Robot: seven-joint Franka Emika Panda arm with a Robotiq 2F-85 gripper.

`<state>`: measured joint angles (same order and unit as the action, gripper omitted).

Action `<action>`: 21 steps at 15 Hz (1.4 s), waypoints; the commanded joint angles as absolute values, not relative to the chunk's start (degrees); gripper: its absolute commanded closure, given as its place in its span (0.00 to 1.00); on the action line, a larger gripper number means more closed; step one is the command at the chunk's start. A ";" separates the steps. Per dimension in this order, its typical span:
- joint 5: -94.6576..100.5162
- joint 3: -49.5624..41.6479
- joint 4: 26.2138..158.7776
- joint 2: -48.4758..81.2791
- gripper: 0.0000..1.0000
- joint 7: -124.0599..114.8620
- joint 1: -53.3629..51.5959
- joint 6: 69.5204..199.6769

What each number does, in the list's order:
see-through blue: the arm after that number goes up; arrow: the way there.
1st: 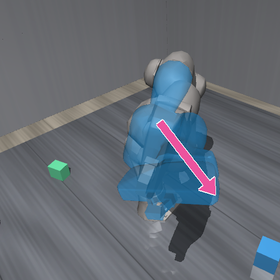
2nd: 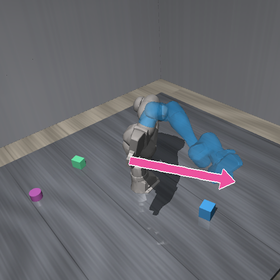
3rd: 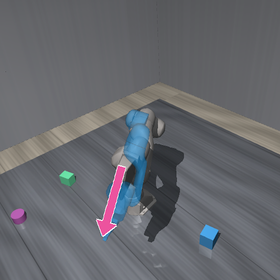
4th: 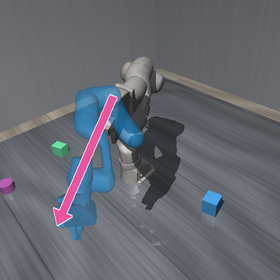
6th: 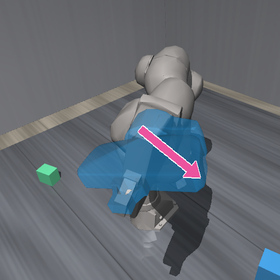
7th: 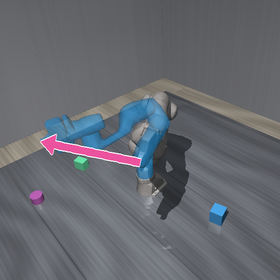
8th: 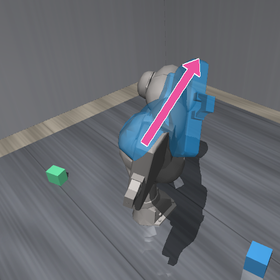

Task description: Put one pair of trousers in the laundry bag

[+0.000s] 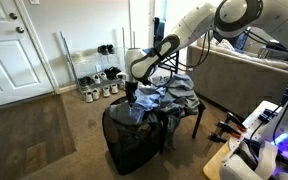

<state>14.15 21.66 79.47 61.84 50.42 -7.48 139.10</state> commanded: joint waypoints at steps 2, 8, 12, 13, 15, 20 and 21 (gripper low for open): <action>9.67 21.89 72.63 65.20 0.96 59.21 -8.30 127.86; 10.32 16.64 65.64 67.47 0.96 56.43 -12.31 127.40; 10.22 14.14 61.23 69.07 0.60 54.74 -14.23 126.83; 10.26 13.74 60.46 69.48 0.60 54.29 -14.53 126.85; 10.26 13.22 59.37 70.12 0.48 53.86 -14.84 127.10; 10.52 13.39 59.77 70.22 0.16 53.59 -13.92 128.51; 10.51 13.27 60.20 70.03 0.10 53.40 -13.82 128.68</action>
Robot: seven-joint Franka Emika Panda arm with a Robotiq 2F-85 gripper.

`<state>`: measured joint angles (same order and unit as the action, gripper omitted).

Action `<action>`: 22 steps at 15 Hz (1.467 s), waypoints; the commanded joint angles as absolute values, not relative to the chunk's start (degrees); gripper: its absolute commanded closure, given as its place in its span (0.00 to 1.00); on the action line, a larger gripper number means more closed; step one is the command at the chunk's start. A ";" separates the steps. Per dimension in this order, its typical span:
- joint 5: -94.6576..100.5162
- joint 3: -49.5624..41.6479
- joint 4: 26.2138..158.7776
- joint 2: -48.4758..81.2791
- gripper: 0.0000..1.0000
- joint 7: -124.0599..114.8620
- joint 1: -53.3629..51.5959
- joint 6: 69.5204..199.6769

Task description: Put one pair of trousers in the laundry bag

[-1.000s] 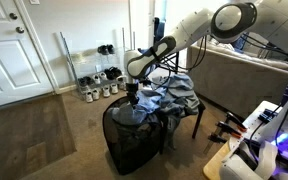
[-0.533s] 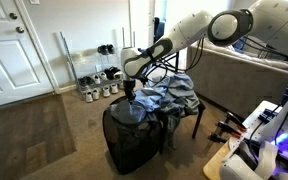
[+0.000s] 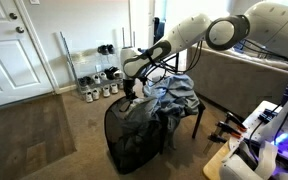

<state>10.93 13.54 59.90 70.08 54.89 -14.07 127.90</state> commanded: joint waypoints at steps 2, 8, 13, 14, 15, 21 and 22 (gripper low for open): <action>10.17 13.47 61.95 69.27 0.01 52.90 -13.18 130.36; 9.48 11.19 66.83 67.43 0.00 42.02 -12.29 134.62; 8.37 8.82 76.50 64.87 0.00 29.06 -10.07 142.51; 7.82 8.62 78.49 64.24 0.00 26.77 -9.62 144.37; 7.12 8.39 80.47 63.66 0.00 24.70 -9.09 146.20; 2.53 10.77 88.20 61.57 0.00 14.84 -4.04 154.05; 1.49 11.11 89.14 61.22 0.00 13.46 -3.44 155.39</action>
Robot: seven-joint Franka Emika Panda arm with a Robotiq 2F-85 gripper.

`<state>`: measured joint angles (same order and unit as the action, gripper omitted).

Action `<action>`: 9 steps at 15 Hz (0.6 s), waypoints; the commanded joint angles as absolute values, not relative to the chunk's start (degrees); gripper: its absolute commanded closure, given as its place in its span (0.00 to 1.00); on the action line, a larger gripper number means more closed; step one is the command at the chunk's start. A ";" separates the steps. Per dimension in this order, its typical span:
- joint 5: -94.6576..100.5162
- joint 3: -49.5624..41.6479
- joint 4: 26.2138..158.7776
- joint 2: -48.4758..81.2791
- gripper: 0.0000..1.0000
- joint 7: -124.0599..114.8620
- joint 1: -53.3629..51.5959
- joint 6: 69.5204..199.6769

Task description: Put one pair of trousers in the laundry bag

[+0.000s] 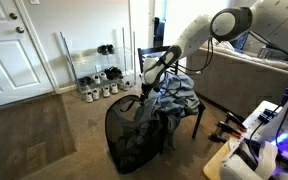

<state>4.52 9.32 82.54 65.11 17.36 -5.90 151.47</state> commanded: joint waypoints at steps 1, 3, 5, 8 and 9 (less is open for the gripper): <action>0.48 11.65 89.93 61.09 0.00 12.62 -2.46 157.14; -1.52 12.13 92.67 59.85 0.00 10.40 -1.03 161.45; -3.34 11.97 95.90 58.38 0.00 7.98 0.38 166.17; -5.62 10.70 99.88 57.11 0.00 3.26 1.52 173.26; -6.32 10.01 101.07 56.81 0.00 1.37 1.66 175.27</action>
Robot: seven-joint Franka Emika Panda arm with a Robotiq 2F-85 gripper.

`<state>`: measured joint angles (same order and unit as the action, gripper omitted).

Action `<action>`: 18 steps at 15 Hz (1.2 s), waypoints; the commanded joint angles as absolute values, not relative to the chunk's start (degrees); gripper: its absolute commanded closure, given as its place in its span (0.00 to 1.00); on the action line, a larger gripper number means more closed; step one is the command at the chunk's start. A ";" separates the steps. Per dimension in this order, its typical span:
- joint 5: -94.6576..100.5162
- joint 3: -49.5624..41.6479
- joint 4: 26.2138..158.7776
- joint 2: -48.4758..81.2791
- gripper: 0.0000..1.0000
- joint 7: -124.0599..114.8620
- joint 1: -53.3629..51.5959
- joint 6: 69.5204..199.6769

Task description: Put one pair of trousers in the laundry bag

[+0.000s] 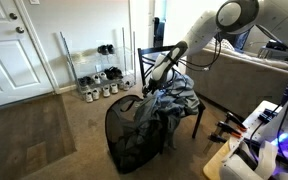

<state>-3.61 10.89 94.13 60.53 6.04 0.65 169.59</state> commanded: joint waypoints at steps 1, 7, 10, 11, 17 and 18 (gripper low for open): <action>-7.19 9.13 102.28 56.36 0.00 -0.64 1.50 176.95; -12.06 5.89 107.07 54.87 0.00 -10.29 -0.72 185.03; -10.75 6.76 103.88 57.46 0.00 -9.53 0.25 185.61; -10.89 6.77 104.24 57.14 0.00 -9.84 0.13 186.12; -11.05 7.57 103.55 57.25 0.00 -10.05 0.90 185.42; -12.77 6.83 102.35 57.61 0.00 -12.00 0.46 184.75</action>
<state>-11.04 6.99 104.26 56.91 -9.76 0.36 186.23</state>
